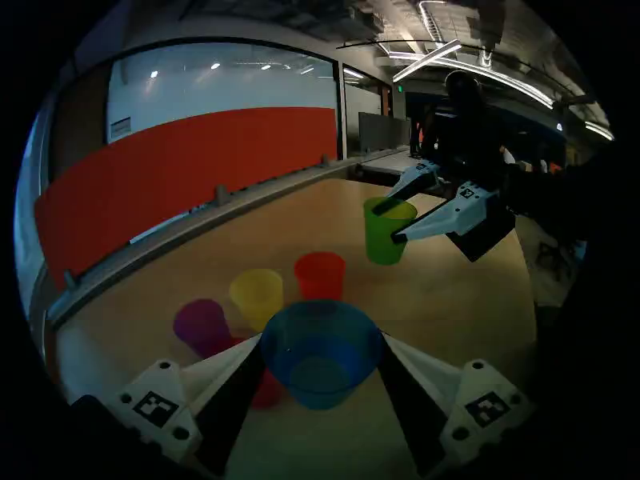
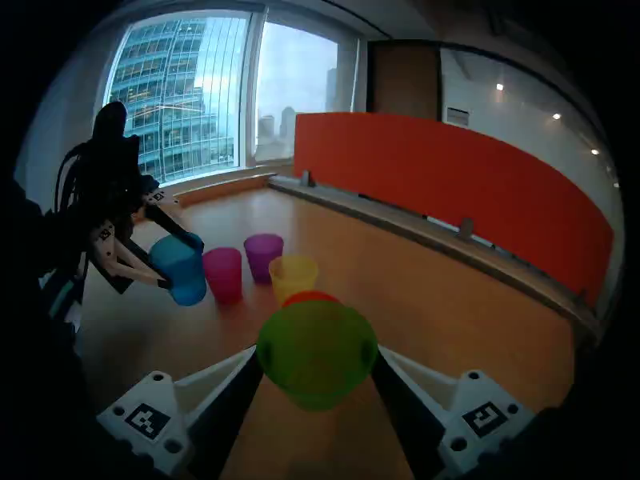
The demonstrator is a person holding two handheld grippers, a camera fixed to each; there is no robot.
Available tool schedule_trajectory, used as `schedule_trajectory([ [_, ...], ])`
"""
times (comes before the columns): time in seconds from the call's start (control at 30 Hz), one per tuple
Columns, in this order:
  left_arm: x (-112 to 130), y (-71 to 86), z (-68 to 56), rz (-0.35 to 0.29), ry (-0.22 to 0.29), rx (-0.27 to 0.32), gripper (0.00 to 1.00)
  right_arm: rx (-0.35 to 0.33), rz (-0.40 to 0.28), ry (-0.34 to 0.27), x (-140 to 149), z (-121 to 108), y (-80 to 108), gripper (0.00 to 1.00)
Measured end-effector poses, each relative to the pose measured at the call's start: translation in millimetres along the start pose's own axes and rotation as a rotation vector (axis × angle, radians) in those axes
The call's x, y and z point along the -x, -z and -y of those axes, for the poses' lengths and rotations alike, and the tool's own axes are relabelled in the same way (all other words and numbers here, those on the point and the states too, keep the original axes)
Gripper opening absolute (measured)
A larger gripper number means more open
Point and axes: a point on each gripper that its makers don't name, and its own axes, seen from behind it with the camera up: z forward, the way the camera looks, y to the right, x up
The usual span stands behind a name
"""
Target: Pour water
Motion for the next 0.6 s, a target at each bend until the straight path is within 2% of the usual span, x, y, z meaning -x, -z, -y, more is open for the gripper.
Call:
schedule_trajectory([
  [0.37, -58, 27.0, 26.2, -0.119, -0.029, -0.096, 0.89, 0.015, -0.123, 0.028, -59, -2, 14.1, 0.91],
  [0.6, -86, 42.9, 34.3, -0.196, -0.027, -0.125, 0.89, 0.021, -0.186, 0.056, -89, 0, 22.0, 0.91],
])
